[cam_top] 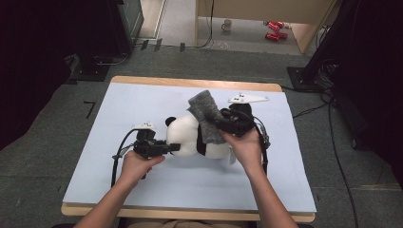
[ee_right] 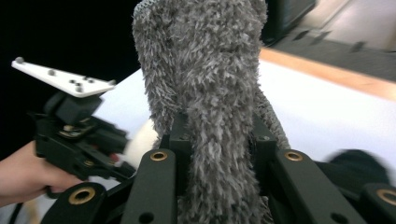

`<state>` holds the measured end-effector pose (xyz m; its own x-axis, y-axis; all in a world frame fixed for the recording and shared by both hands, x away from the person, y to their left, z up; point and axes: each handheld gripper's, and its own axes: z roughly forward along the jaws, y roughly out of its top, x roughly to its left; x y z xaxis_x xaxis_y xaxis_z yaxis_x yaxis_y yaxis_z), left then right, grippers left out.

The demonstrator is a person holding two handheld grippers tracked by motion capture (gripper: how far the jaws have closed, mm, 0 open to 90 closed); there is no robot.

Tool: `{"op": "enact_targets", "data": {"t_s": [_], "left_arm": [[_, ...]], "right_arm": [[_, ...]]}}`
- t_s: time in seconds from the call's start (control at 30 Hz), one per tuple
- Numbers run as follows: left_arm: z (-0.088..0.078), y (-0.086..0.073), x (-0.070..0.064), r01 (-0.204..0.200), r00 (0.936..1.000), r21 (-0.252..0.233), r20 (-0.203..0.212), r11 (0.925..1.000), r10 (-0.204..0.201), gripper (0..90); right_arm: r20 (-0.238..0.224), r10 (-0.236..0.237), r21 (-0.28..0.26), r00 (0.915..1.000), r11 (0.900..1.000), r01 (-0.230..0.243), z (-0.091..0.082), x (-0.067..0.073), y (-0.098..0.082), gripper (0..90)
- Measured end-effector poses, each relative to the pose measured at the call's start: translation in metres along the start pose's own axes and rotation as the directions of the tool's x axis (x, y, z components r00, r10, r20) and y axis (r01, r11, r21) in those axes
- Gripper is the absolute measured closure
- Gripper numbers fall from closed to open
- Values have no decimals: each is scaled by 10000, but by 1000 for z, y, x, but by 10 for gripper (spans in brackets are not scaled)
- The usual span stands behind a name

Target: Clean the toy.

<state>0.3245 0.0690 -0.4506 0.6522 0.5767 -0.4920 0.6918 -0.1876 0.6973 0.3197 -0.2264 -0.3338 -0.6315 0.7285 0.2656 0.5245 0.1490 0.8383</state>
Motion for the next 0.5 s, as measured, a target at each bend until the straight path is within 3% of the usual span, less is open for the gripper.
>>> {"op": "enact_targets", "data": {"t_s": [0.03,0.17,0.27,0.4,0.5], "left_arm": [[1,-2,-1,52,10000,-47,-63,10000,-53,600],[9,-5,-1,-386,9979,-21,-518,9993,384,575],[10,-4,-4,-323,9977,-228,-610,9992,308,557],[10,-4,-8,-378,9967,-378,-735,9986,349,553],[12,-5,-11,-278,9955,-321,-914,9991,248,552]], "right_arm": [[-200,-51,167,9998,9998,54,4,5,-1,707],[-726,-76,627,9973,9980,122,24,19,-9,716],[-1110,158,856,9937,9963,-62,40,27,-16,719],[-1135,96,1137,9935,9935,34,55,36,-24,714],[-864,-47,1344,9963,9908,164,71,37,-36,720]]}}
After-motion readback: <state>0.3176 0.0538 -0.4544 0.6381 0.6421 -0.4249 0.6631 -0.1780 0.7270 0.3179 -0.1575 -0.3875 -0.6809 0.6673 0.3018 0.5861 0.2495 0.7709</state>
